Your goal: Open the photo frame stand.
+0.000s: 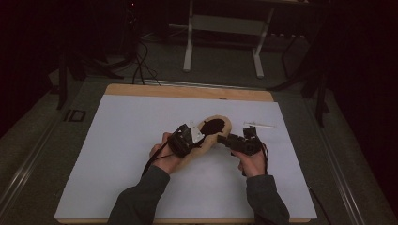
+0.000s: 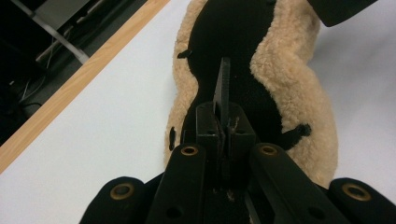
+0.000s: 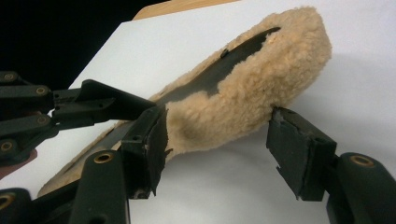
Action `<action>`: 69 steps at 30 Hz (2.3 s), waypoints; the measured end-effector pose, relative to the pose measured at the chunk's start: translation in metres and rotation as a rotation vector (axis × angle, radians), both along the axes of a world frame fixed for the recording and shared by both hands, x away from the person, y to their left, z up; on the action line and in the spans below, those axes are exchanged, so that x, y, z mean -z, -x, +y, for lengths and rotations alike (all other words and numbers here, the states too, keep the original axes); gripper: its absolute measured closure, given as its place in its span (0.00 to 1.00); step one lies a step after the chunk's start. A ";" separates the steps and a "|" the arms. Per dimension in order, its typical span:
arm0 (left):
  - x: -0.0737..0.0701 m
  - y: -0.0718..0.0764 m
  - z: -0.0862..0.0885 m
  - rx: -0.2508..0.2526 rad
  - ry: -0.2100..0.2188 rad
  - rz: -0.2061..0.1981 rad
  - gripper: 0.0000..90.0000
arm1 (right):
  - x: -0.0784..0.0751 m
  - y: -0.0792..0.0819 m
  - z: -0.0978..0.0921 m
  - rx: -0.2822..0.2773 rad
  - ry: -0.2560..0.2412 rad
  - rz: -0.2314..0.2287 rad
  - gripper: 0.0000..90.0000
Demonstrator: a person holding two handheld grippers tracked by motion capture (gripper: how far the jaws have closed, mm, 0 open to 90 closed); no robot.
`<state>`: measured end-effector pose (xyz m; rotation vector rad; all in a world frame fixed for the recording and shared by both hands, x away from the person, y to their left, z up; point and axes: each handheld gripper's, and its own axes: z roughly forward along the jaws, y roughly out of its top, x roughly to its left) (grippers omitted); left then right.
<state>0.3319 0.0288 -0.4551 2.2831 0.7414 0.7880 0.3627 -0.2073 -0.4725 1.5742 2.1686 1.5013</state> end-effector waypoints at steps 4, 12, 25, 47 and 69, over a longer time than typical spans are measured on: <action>0.001 0.002 0.000 -0.005 0.010 -0.006 0.98 | -0.001 -0.002 0.001 0.005 -0.013 0.015 0.42; 0.001 0.004 0.000 -0.005 0.017 -0.005 0.98 | 0.000 -0.006 0.002 0.023 -0.013 0.039 0.40; 0.001 0.013 -0.005 0.004 0.033 -0.025 0.98 | 0.004 -0.011 0.001 0.038 -0.065 0.091 0.38; 0.000 0.025 -0.009 0.042 0.112 -0.034 0.96 | 0.002 -0.012 0.000 0.045 -0.088 0.118 0.47; -0.014 0.033 0.022 0.171 0.282 0.133 0.56 | -0.004 -0.009 0.004 0.027 -0.078 0.071 0.55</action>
